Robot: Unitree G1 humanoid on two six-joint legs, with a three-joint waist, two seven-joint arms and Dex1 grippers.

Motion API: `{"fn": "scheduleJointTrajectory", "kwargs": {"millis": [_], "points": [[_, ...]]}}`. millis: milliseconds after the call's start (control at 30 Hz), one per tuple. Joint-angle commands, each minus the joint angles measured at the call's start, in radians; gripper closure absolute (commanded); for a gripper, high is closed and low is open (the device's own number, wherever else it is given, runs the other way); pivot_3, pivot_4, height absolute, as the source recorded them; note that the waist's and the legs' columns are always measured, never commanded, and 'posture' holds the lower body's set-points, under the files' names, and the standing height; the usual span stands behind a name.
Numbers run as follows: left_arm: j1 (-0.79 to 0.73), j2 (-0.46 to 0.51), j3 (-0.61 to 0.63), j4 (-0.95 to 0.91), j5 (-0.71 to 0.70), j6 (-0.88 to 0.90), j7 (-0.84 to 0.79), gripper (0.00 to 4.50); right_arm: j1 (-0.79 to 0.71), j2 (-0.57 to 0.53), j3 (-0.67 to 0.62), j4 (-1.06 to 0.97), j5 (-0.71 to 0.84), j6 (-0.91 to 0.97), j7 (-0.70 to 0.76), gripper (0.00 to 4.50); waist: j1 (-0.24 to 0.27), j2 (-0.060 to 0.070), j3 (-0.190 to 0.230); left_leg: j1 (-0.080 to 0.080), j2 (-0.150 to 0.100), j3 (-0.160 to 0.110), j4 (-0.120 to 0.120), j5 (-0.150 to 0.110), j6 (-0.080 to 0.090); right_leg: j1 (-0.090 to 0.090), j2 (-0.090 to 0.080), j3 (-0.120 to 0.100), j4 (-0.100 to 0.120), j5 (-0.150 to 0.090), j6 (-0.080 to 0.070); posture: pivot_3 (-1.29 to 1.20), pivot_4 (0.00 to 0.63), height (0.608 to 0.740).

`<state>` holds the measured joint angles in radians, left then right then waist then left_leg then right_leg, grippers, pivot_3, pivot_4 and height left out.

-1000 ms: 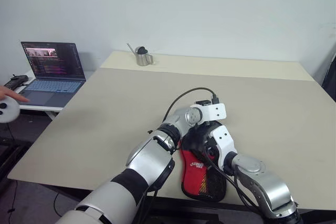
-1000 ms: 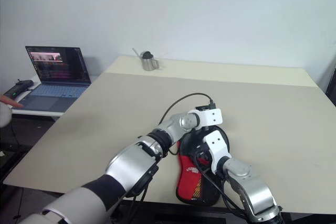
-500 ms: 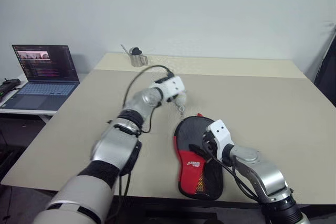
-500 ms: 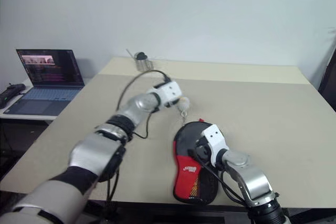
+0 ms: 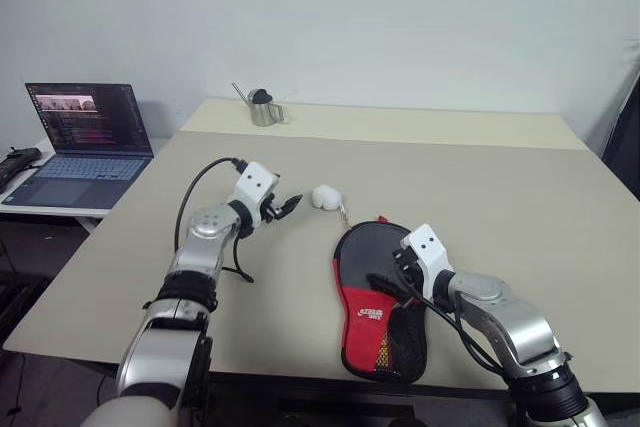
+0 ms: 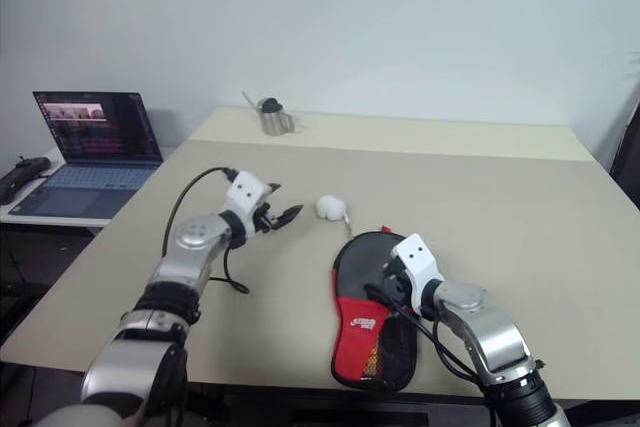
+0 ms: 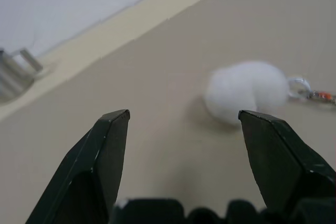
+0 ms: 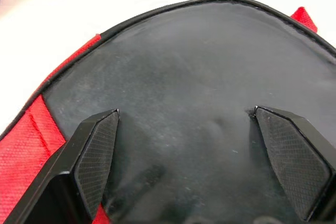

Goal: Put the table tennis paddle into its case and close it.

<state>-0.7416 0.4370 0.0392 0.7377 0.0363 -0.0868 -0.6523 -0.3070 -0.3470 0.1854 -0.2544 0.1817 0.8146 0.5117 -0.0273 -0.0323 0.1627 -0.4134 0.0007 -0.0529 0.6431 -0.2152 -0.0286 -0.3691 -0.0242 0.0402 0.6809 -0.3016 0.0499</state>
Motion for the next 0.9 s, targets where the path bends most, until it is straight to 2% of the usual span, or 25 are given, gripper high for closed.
{"fn": "scheduleJointTrajectory", "kwargs": {"millis": [33, 200, 467, 633, 900], "points": [[-0.014, 0.007, 0.008, -0.058, -0.004, 0.035, 0.058, 0.89, 0.015, -0.012, -0.004, 0.040, 0.007, 0.019, 0.005, 0.00, 0.004, 0.000, 0.000, 0.000, 0.000, -0.001, 0.001, 0.000, 0.000, 0.000, 0.000, -0.001, 0.000, 0.000, 0.000, 0.00, 0.150, 0.740], [-0.195, -0.044, -0.036, 0.179, 0.075, -0.005, 0.218, 0.89, 0.009, -0.010, -0.006, 0.044, 0.006, 0.015, 0.011, 0.00, 0.008, -0.001, 0.000, 0.000, -0.001, -0.001, 0.001, 0.000, 0.000, 0.000, 0.000, -0.001, 0.000, 0.000, 0.000, 0.00, 0.150, 0.740], [-0.360, -0.140, -0.083, 0.456, 0.128, -0.053, 0.287, 0.89, -0.001, -0.001, -0.003, 0.052, 0.001, 0.003, 0.003, 0.00, -0.006, 0.000, 0.000, -0.002, -0.006, 0.001, 0.000, 0.000, 0.000, -0.002, 0.001, 0.001, 0.000, 0.000, 0.000, 0.00, 0.150, 0.740], [-0.400, -0.163, -0.095, 0.551, 0.151, -0.003, 0.348, 0.89, 0.002, 0.003, -0.003, 0.047, 0.001, 0.005, -0.003, 0.00, -0.006, 0.000, 0.001, -0.002, -0.006, 0.001, -0.002, 0.000, 0.000, -0.004, 0.001, 0.001, 0.000, 0.000, 0.000, 0.00, 0.150, 0.740], [-0.413, -0.188, -0.119, 0.594, 0.198, 0.028, 0.444, 0.89, 0.027, 0.006, -0.012, 0.031, 0.006, 0.006, -0.020, 0.00, -0.003, 0.000, 0.001, -0.002, -0.006, 0.001, -0.001, 0.000, 0.000, -0.003, 0.001, 0.000, 0.000, 0.000, 0.000, 0.00, 0.150, 0.740]]}}
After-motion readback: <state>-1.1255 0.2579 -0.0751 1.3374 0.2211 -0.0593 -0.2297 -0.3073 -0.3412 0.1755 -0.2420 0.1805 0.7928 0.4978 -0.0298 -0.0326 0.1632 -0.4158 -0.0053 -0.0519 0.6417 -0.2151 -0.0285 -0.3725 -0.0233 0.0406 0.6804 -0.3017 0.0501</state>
